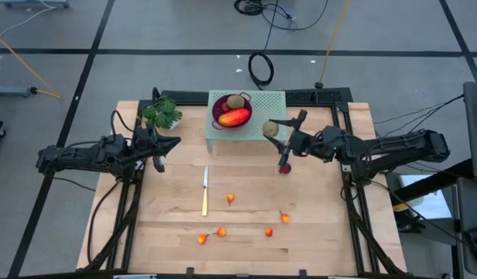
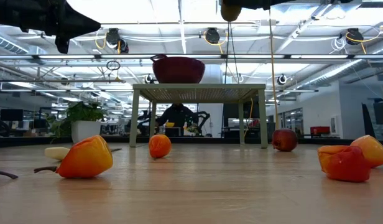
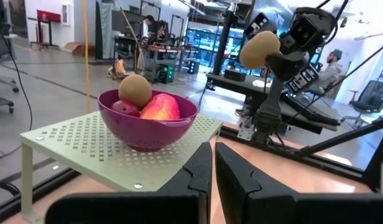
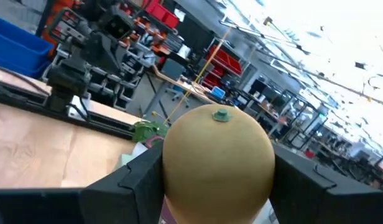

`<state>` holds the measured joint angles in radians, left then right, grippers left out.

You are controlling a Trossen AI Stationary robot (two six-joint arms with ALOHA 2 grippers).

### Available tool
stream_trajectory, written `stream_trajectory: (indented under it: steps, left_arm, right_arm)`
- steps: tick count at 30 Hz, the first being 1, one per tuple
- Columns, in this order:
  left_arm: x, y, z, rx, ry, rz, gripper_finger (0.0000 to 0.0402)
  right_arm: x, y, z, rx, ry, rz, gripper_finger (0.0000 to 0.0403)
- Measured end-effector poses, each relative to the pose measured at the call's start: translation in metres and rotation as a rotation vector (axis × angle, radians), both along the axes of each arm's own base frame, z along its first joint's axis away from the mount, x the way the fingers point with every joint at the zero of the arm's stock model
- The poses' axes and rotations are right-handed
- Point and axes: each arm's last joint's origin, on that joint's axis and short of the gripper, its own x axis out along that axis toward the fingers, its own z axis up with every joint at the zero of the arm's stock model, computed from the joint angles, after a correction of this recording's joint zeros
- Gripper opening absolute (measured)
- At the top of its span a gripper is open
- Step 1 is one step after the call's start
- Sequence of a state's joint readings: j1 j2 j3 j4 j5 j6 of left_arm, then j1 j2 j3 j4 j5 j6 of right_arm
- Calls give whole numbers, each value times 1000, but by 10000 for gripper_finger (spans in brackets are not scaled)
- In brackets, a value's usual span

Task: Pick & Place Fruit
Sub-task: Put the kiwi into the strainer bowl on the shelf

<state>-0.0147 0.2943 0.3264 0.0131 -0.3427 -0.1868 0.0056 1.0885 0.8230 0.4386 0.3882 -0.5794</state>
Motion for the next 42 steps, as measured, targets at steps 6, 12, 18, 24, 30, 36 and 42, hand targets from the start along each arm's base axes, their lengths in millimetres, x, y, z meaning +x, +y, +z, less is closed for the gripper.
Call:
stream_trajectory:
  steps: [6, 12, 18, 24, 30, 36, 42]
  left_arm:
    - [0, 0, 0, -35, -12, -1, 19]
    - [0, 0, 0, -35, -12, -1, 19]
    - [0, 0, 0, -34, -11, -1, 19]
    - [0, 0, 0, -34, -7, -1, 19]
    - [0, 0, -1, -45, -3, -2, 19]
    - [0, 0, -1, -40, 0, -1, 19]
    - [0, 1, -1, -27, 5, 18, 19]
  right_arm:
    - [-1, -17, 0, 309, -138, -12, 211]
    - [2, -42, 4, 655, -248, 134, 211]
    - [22, -59, 12, 791, -233, 232, 211]
    - [51, -76, 15, 766, -110, 212, 211]
    - [80, -98, 12, 686, -9, 146, 212]
    - [104, -116, 12, 618, 6, 121, 214]
    - [128, -127, 9, 584, 6, 125, 216]
